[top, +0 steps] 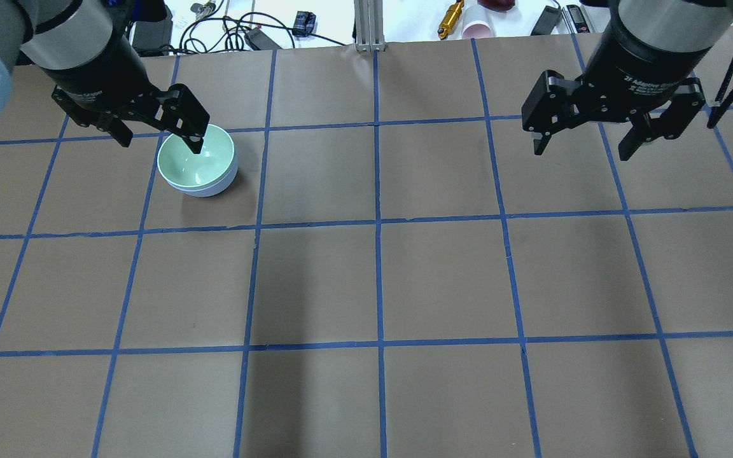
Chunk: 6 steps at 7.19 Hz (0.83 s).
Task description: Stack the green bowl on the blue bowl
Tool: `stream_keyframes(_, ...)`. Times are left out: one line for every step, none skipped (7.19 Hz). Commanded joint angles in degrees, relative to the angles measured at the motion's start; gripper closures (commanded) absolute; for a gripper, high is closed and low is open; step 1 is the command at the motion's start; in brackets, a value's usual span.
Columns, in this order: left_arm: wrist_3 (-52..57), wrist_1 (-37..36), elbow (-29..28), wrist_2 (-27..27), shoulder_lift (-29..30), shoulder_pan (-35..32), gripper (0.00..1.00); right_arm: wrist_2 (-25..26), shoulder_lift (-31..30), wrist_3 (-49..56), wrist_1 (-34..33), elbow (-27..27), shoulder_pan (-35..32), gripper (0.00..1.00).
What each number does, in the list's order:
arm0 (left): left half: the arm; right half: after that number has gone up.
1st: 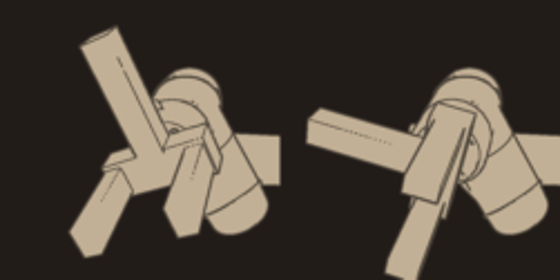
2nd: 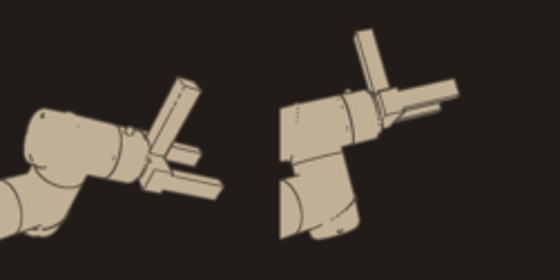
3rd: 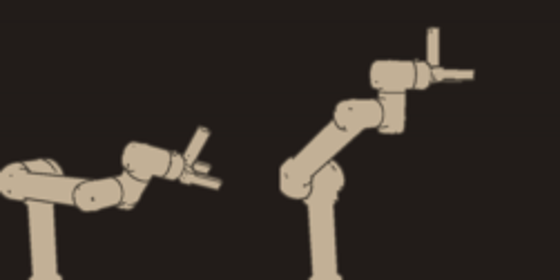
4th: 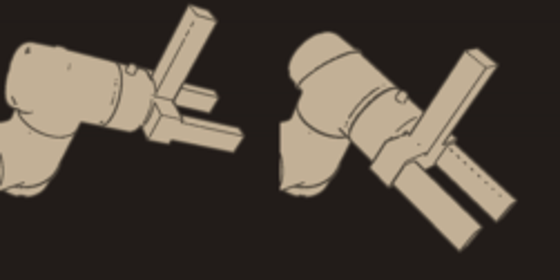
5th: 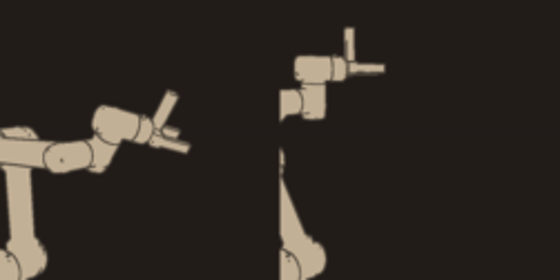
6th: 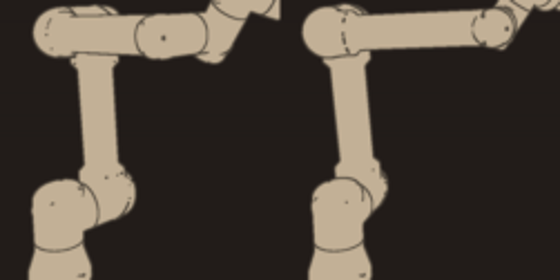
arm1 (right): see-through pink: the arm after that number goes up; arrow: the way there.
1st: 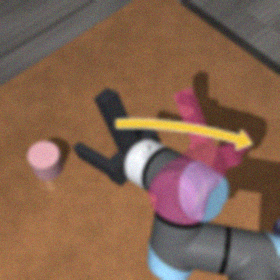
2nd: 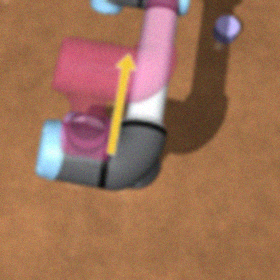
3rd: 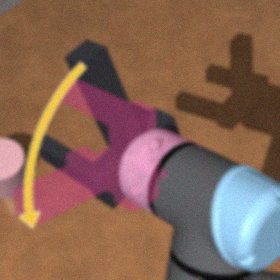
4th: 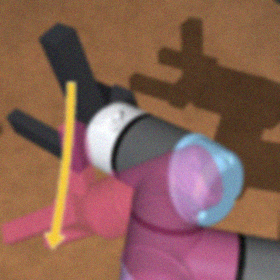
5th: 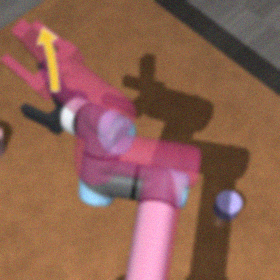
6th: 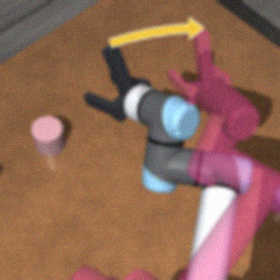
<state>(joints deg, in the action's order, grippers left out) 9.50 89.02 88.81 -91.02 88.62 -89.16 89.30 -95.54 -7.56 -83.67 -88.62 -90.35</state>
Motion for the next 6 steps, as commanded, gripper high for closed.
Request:
stream_keyframes(-0.2,0.4,-0.1,0.6,-0.1,0.0,0.00,0.0,0.0,0.0,0.0,-0.1,0.0,0.00)
stream_keyframes(-0.7,1.1,-0.1,0.7,0.0,0.0,0.00,0.0,0.0,0.0,0.1,-0.1,0.0,0.00)
stream_keyframes(-0.8,1.9,-0.1,0.8,0.0,0.2,0.00,0.0,0.0,0.0,0.0,0.0,0.0,0.00)
stream_keyframes(-0.8,2.0,-0.1,0.7,0.0,0.1,0.00,0.0,0.0,0.0,0.1,0.0,0.0,0.00)
stream_keyframes(-0.8,2.0,-0.1,0.6,0.0,0.1,0.00,0.0,0.0,0.0,0.0,-0.1,0.0,0.00)
stream_keyframes(-0.8,2.1,-0.2,0.5,-0.1,0.2,0.00,0.0,0.0,0.0,0.0,0.0,0.0,0.00)
